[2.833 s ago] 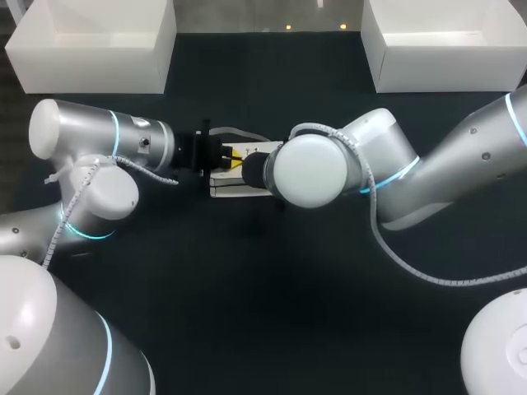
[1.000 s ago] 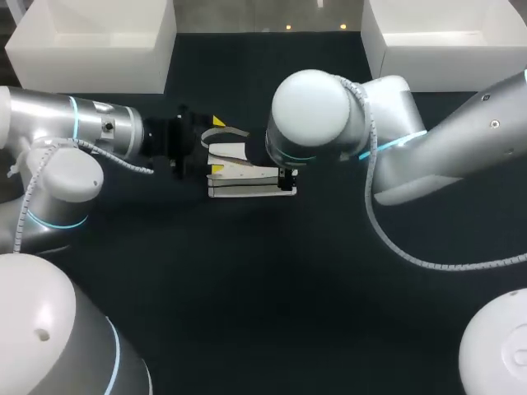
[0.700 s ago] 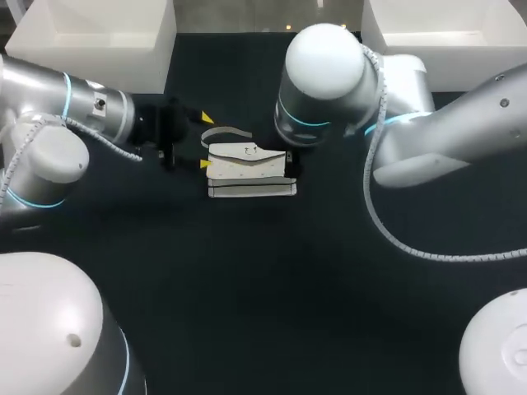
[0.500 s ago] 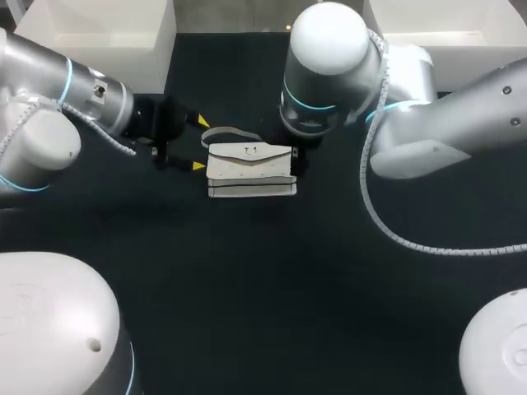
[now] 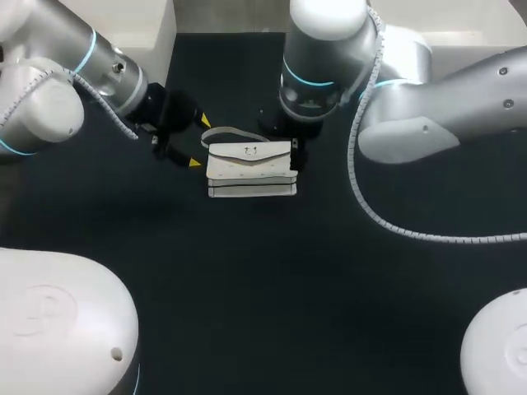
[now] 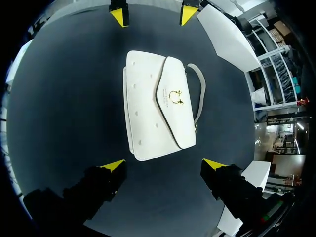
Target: Pick up the bag, open it, inspect its contents, close it, and place it on the opposite side
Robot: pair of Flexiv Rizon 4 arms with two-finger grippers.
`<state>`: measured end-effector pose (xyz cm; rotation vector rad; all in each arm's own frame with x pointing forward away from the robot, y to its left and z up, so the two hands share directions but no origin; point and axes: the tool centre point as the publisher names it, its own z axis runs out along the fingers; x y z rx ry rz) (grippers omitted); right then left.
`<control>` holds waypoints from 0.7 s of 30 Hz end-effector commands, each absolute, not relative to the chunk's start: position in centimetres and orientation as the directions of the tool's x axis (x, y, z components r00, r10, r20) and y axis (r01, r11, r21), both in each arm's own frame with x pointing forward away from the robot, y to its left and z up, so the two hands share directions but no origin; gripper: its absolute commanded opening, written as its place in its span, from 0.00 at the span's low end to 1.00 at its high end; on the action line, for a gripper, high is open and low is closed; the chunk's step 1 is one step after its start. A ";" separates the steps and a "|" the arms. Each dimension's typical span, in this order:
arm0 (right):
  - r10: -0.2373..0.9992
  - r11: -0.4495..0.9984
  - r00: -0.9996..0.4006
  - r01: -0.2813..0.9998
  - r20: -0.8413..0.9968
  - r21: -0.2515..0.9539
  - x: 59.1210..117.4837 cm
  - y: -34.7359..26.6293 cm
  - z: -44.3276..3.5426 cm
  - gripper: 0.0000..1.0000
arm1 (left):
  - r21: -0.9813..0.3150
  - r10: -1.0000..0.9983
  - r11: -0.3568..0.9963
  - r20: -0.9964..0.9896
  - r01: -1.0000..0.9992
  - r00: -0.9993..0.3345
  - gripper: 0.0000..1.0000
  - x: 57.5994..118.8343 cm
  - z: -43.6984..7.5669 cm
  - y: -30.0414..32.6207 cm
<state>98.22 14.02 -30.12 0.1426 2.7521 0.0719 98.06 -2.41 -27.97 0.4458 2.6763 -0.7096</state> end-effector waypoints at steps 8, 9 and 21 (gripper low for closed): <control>0.500 0.864 -0.866 0.498 -0.018 0.068 101.6 11.7 -28.9 1.00 | -0.419 -0.296 0.877 -0.086 -0.235 -0.951 1.00 98.9 -25.6 -2.5; 0.540 0.840 -0.842 0.539 -0.004 0.063 101.5 11.4 -28.8 1.00 | -0.401 -0.360 0.863 -0.061 -0.307 -0.931 1.00 98.7 -25.5 -2.4; 0.801 0.585 -0.595 0.801 0.067 0.126 99.0 10.2 -29.2 1.00 | -0.385 -0.812 0.490 0.124 -0.782 -0.570 1.00 96.9 -26.4 -1.5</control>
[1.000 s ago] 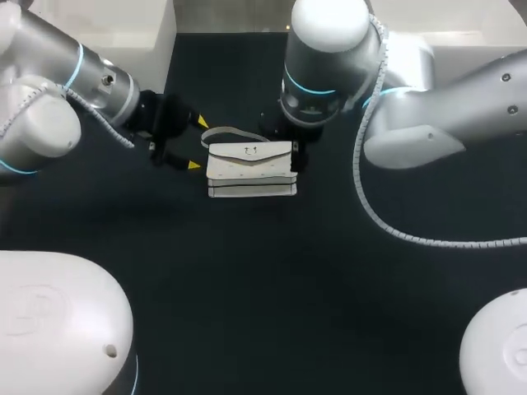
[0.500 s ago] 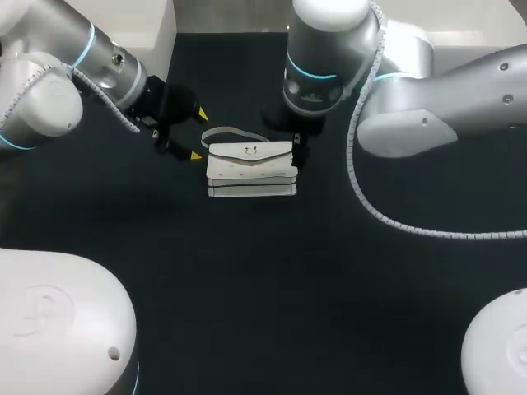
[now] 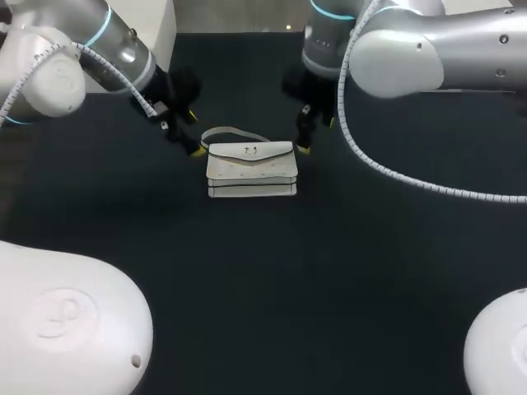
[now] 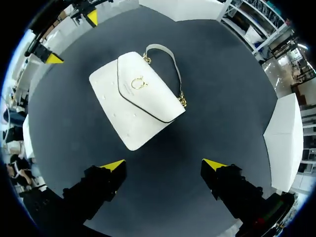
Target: Pick up the bag, open it, inspect its contents, close it, and place it on the opposite side
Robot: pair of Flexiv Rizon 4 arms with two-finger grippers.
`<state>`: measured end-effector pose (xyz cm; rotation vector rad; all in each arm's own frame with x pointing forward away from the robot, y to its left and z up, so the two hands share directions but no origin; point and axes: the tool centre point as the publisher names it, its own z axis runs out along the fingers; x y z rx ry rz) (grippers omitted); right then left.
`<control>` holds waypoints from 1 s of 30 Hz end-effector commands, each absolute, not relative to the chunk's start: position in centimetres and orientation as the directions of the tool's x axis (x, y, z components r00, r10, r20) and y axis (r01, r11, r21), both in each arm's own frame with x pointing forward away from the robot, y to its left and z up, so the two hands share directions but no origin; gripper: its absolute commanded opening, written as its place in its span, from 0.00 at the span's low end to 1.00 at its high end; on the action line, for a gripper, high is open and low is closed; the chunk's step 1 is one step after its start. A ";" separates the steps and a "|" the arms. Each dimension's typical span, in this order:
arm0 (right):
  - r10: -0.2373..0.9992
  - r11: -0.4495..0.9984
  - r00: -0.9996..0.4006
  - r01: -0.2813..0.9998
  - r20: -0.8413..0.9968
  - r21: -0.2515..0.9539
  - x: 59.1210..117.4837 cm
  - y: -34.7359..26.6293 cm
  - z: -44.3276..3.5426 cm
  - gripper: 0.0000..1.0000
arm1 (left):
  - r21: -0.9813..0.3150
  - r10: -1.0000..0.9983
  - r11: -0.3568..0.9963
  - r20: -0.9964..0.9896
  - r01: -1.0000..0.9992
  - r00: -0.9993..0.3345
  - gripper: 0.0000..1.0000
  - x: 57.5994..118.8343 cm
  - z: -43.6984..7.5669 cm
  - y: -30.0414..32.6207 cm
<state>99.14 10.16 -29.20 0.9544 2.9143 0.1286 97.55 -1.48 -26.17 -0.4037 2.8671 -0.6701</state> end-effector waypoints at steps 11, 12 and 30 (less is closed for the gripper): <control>0.884 0.426 -0.448 0.890 0.135 0.161 98.6 9.8 -31.0 1.00 | -0.413 -0.905 0.151 0.306 -0.898 -0.294 1.00 96.8 -27.4 0.1; 0.887 0.417 -0.440 0.894 0.141 0.166 98.6 9.8 -31.0 1.00 | -0.410 -0.908 0.120 0.322 -0.904 -0.267 1.00 97.0 -27.5 0.3; 0.970 0.223 -0.212 0.970 0.116 -0.100 100.1 9.9 -31.8 1.00 | -0.311 -0.835 -0.040 0.532 -0.950 -0.139 1.00 99.0 -28.5 0.6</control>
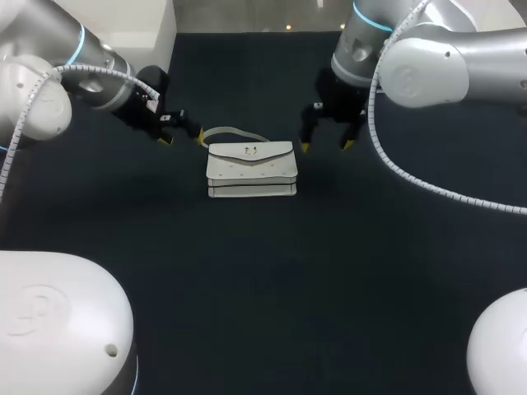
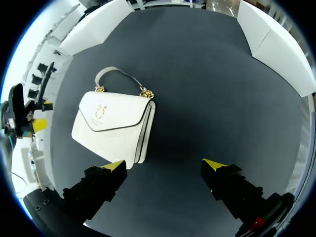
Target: Pick up the bag, open it, inspect its contents, close it, and place it on the opposite side
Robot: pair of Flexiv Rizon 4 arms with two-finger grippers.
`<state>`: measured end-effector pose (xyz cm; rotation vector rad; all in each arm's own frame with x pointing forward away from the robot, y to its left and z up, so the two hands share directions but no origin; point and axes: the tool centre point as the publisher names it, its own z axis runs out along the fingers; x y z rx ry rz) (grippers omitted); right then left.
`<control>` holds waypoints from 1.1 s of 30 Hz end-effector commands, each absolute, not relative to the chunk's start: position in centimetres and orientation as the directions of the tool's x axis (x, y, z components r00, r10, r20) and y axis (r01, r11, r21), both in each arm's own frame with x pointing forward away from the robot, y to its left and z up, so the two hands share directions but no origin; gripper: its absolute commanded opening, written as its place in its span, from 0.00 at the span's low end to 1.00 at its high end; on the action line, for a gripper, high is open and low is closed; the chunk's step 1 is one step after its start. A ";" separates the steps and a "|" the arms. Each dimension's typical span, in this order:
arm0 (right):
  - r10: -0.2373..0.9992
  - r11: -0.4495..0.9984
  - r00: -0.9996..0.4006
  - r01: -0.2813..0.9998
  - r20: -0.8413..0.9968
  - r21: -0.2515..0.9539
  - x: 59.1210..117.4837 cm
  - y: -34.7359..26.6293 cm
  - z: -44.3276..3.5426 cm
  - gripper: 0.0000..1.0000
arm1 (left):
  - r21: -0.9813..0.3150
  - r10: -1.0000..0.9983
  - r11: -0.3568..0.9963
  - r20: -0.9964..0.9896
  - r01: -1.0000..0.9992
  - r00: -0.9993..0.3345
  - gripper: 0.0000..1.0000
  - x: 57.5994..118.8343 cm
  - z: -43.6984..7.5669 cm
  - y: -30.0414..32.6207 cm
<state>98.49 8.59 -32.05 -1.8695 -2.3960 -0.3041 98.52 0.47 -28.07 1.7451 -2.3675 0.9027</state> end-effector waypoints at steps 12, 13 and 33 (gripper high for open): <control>0.968 0.208 -0.189 0.973 0.166 -0.102 100.5 10.1 -31.9 1.00 | -0.303 -0.820 -0.088 0.563 -0.949 -0.104 1.00 98.8 -28.7 0.5; 0.959 0.215 -0.190 0.971 0.209 -0.103 100.6 10.2 -31.9 1.00 | -0.301 -0.800 -0.096 0.591 -0.949 -0.106 1.00 98.6 -28.8 0.5; 0.812 -0.141 0.137 0.989 0.568 -0.037 101.4 11.4 -31.6 1.00 | -0.196 -0.631 -0.171 0.775 -0.966 -0.045 1.00 98.6 -29.0 0.2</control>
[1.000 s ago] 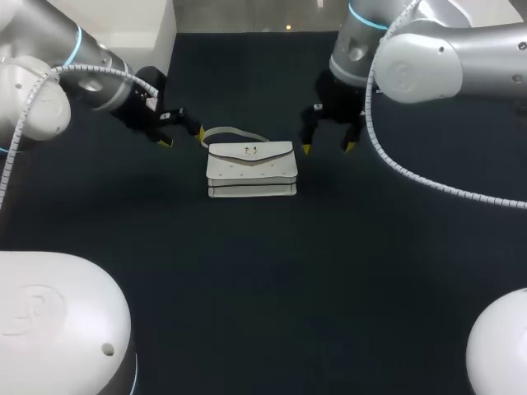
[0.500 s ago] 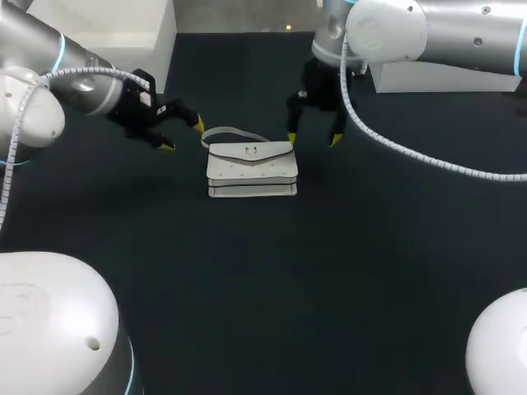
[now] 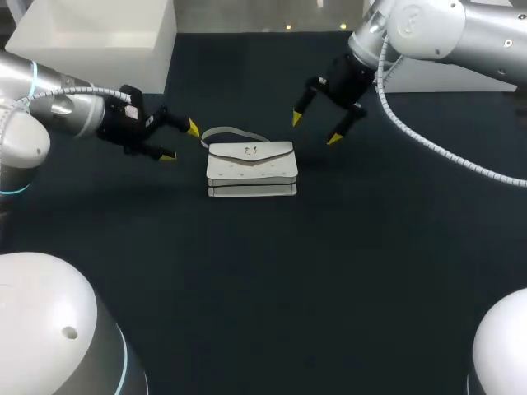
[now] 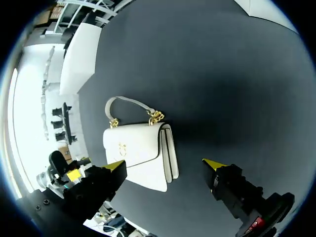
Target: Pick up the bag, open it, inspect its contents, close it, and place it on the opposite side
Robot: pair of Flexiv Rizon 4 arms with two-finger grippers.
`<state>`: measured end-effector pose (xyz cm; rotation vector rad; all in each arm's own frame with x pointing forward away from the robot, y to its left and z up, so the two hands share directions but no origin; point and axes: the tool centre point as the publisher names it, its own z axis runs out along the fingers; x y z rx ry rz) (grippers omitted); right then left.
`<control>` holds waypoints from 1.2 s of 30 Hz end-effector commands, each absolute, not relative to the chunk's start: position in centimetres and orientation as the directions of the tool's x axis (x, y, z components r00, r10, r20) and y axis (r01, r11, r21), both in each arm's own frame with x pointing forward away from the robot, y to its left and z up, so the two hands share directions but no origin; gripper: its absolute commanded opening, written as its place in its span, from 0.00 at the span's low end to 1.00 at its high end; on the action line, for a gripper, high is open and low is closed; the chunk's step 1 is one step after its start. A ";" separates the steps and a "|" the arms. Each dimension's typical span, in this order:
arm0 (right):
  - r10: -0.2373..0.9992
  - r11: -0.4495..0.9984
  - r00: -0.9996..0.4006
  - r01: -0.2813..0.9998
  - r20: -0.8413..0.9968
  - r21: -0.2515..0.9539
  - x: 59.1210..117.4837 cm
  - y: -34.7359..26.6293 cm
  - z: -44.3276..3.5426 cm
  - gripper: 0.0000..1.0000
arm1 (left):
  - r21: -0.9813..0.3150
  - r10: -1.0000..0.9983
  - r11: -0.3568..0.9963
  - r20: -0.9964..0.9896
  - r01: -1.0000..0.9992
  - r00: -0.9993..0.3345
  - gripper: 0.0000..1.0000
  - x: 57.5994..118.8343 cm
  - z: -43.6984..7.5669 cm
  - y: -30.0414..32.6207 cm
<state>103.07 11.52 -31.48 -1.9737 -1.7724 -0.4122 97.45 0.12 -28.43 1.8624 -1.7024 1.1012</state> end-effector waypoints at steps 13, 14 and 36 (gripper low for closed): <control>0.745 -0.147 0.101 0.989 0.659 0.015 100.5 12.3 -32.0 1.00 | -0.083 -0.579 -0.092 0.815 -0.992 -0.014 1.00 99.8 -30.3 0.0; 0.745 -0.147 0.101 0.989 0.659 0.015 100.5 12.3 -32.0 1.00 | -0.083 -0.579 -0.092 0.815 -0.992 -0.014 1.00 99.8 -30.3 0.0; 0.626 -0.178 0.133 0.984 0.768 -0.026 101.7 14.1 -34.0 1.00 | 0.033 -0.384 -0.093 0.921 -0.995 0.067 1.00 100.2 -31.6 -1.2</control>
